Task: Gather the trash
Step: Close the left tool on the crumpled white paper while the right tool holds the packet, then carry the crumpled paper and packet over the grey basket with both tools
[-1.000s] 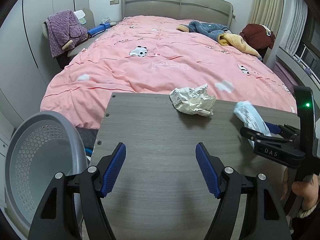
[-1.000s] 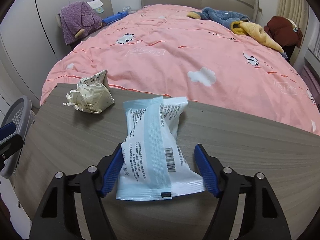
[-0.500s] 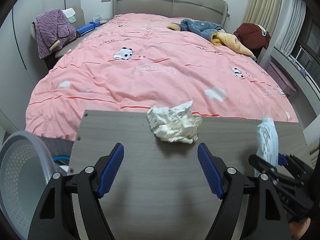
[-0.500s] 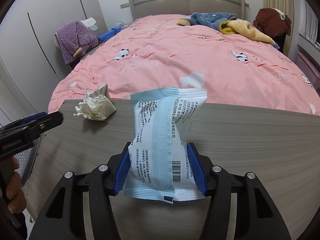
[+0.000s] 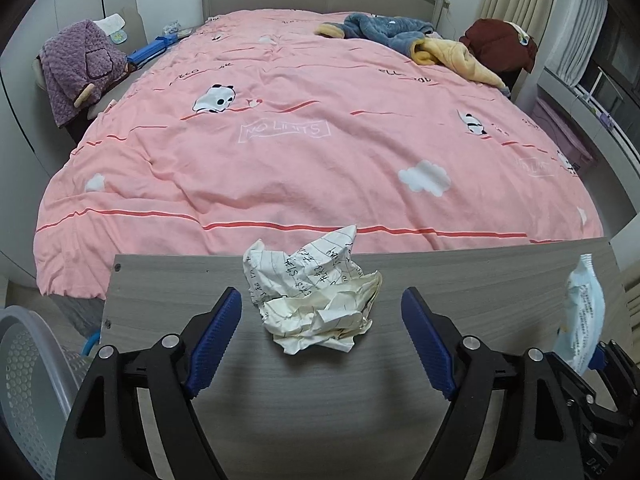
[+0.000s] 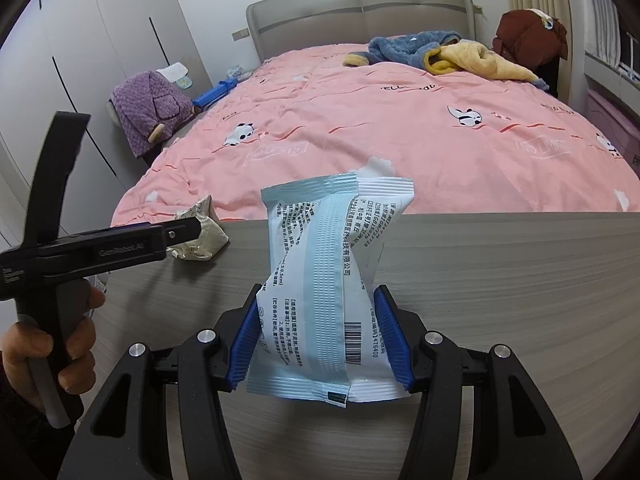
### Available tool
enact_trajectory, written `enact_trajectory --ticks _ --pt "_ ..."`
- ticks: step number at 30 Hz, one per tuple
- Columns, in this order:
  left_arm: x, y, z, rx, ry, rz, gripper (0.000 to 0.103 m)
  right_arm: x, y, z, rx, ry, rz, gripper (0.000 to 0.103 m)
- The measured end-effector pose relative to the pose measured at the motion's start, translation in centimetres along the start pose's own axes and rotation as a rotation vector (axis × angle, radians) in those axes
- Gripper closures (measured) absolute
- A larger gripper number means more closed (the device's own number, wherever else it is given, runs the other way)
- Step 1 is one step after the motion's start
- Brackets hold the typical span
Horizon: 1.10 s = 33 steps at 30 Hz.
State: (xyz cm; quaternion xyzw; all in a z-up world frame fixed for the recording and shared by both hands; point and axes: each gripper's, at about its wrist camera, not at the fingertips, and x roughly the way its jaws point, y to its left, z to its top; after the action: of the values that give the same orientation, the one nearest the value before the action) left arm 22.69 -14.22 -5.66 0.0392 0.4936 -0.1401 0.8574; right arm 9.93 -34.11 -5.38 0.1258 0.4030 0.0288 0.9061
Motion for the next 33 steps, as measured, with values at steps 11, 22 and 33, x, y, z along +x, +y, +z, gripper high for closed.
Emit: enact_trajectory --ticks 11,22,33 --pt "3.2 0.1 0.4 -0.028 0.051 0.013 0.025 -0.5 -0.5 -0.1 0.017 -0.013 0.018 0.049" --pt "0.7 0.2 -1.5 -0.032 0.002 -0.002 0.042 -0.7 -0.1 -0.3 0.02 -0.008 0.027 0.049" --pt "-6.1 2.7 -6.2 -0.05 -0.092 0.028 0.042 -1.4 3.2 -1.3 -0.016 0.003 0.054 0.049"
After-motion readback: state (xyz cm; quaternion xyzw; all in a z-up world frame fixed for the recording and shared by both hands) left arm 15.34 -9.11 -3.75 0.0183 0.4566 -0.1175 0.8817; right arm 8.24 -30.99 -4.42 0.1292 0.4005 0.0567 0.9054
